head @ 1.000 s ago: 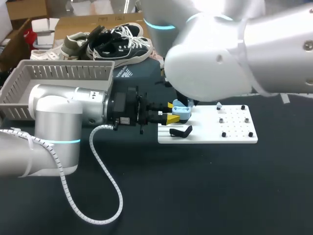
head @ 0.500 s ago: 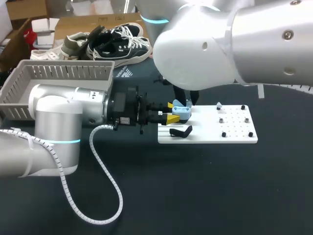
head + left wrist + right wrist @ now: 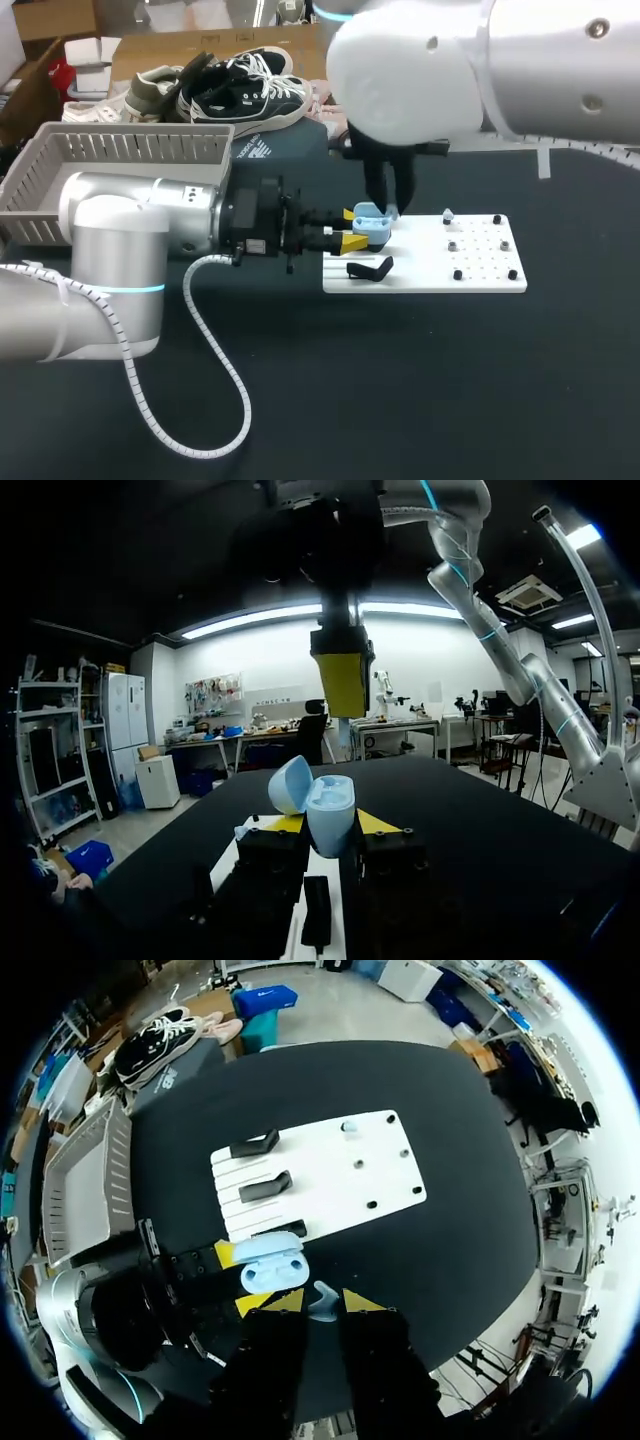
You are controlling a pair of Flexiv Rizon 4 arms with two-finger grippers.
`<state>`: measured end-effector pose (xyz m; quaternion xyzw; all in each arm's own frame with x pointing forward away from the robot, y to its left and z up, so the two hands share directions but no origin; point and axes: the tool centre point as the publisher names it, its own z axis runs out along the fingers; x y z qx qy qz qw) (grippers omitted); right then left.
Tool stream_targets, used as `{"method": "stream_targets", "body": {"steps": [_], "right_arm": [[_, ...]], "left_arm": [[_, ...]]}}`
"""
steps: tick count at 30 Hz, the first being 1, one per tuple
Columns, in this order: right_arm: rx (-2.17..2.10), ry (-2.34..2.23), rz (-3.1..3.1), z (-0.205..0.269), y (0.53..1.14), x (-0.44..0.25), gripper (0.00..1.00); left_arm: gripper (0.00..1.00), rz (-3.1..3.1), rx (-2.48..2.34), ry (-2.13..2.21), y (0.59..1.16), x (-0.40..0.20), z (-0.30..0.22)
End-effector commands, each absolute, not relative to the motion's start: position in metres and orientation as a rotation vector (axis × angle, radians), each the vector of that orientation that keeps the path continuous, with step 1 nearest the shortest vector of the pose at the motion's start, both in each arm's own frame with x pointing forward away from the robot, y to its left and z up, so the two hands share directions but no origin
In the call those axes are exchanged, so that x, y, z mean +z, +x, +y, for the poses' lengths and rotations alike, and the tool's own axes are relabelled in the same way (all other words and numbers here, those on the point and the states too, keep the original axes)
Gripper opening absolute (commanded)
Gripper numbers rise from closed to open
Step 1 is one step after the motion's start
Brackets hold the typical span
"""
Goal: Pick up each earbud case from the left stands, insert the matching earbuds, close the lid, and place the case in the box.
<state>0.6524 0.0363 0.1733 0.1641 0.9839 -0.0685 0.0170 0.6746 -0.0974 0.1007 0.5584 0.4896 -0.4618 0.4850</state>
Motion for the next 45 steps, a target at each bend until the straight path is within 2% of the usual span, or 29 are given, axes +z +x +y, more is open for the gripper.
{"method": "stream_targets", "body": {"steps": [1, 45], "right_arm": [[-0.222, 0.554, 3.110, 0.0370, 0.6624, 0.1752, 0.00], [-0.206, 0.731, 3.078, 0.0408, 0.6601, 0.1695, 0.00]], "left_arm": [[0.00, 1.179, -1.114, 1.351, 0.6761, 0.1000, -0.1016], [0.00, 1.162, -1.109, 1.350, 0.6759, 0.1003, -0.1107]]}}
